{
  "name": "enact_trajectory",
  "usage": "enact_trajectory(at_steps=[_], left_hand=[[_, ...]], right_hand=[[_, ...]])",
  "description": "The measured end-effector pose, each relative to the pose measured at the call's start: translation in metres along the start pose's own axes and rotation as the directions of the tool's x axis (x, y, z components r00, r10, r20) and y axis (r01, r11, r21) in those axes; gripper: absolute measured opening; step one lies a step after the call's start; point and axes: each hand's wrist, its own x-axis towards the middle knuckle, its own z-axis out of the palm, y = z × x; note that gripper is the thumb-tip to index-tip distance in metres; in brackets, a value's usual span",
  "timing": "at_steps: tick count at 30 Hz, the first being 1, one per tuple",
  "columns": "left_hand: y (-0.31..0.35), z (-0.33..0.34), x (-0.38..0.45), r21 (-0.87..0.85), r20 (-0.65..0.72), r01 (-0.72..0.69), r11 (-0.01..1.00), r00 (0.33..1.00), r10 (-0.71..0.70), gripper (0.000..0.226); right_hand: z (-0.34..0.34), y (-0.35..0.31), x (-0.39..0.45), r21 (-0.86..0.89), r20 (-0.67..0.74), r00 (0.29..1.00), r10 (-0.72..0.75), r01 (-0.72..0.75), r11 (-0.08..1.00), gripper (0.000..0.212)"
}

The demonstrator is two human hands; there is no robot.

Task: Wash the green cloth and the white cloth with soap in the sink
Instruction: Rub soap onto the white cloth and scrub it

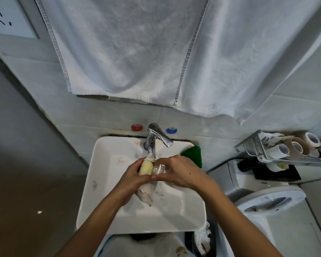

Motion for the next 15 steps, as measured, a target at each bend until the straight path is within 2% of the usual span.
enact_trajectory(at_steps=[15], left_hand=[[-0.0014,0.0069,-0.0065,-0.169,0.054,0.029,0.985,0.998,-0.02,0.044]], right_hand=[[-0.0118,-0.0098,-0.0015,-0.082,0.089,0.995,0.04,-0.033,0.996,0.061]])
